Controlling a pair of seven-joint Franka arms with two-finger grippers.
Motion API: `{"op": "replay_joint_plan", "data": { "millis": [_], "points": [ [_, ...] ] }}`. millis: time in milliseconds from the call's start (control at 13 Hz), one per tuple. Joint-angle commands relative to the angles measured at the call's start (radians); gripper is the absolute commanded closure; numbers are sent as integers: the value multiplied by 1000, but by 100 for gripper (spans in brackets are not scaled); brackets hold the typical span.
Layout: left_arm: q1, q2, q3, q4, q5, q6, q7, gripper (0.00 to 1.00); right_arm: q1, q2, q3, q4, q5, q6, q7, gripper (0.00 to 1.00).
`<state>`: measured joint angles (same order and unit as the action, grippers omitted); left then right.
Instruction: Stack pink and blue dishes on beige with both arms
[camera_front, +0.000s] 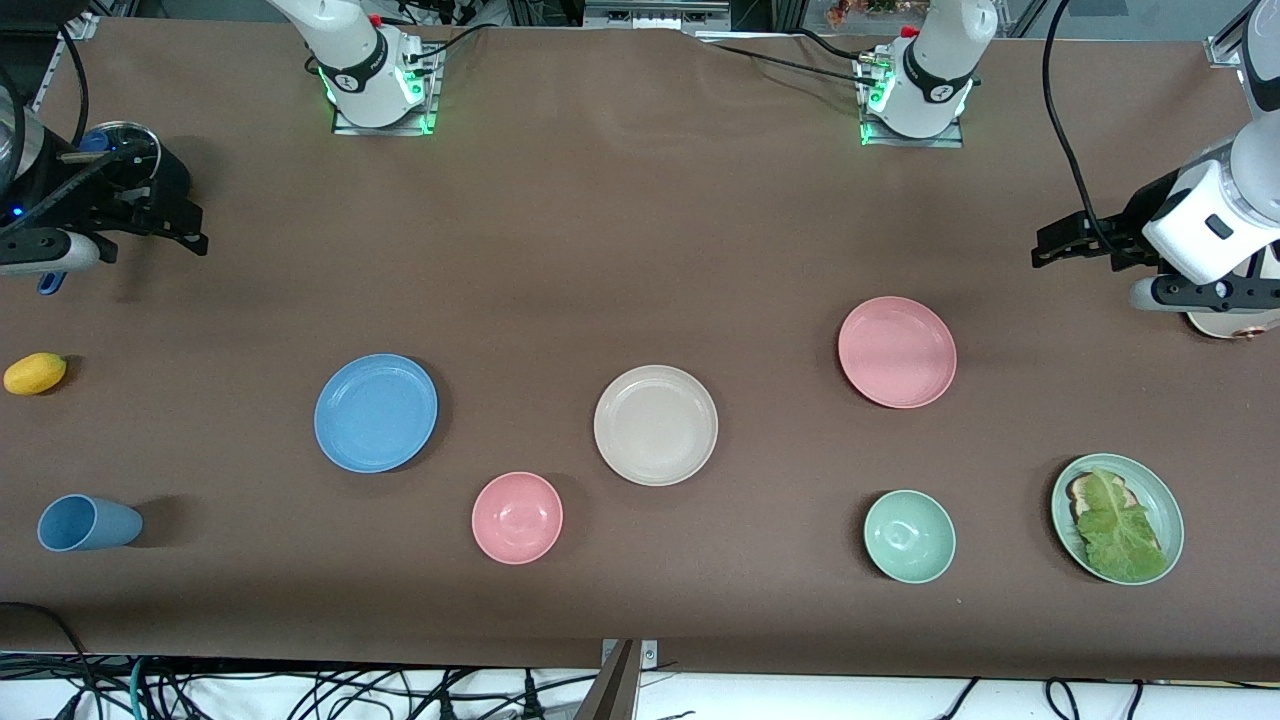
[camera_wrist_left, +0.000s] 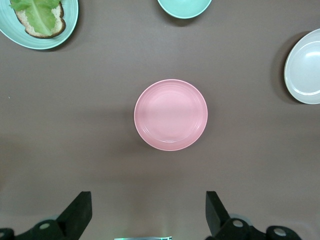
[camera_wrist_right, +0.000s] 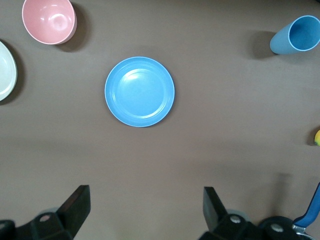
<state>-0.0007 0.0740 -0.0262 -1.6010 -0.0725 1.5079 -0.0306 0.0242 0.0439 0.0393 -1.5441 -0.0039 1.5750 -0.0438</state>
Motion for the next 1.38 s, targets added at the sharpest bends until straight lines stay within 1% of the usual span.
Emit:
{"op": "replay_joint_plan", "data": {
  "millis": [0,1231,1308],
  "points": [
    [4,7,-1,21,5,-6,18,0,-7,5,7,22,-7,-26,10,0],
    [4,16,0,24,2,-6,14,0,-9,8,7,24,-5,-24,9,0],
    [4,23,0,48,2,-6,12,0,-9,8,7,24,-7,-24,9,0]
  ]
}}
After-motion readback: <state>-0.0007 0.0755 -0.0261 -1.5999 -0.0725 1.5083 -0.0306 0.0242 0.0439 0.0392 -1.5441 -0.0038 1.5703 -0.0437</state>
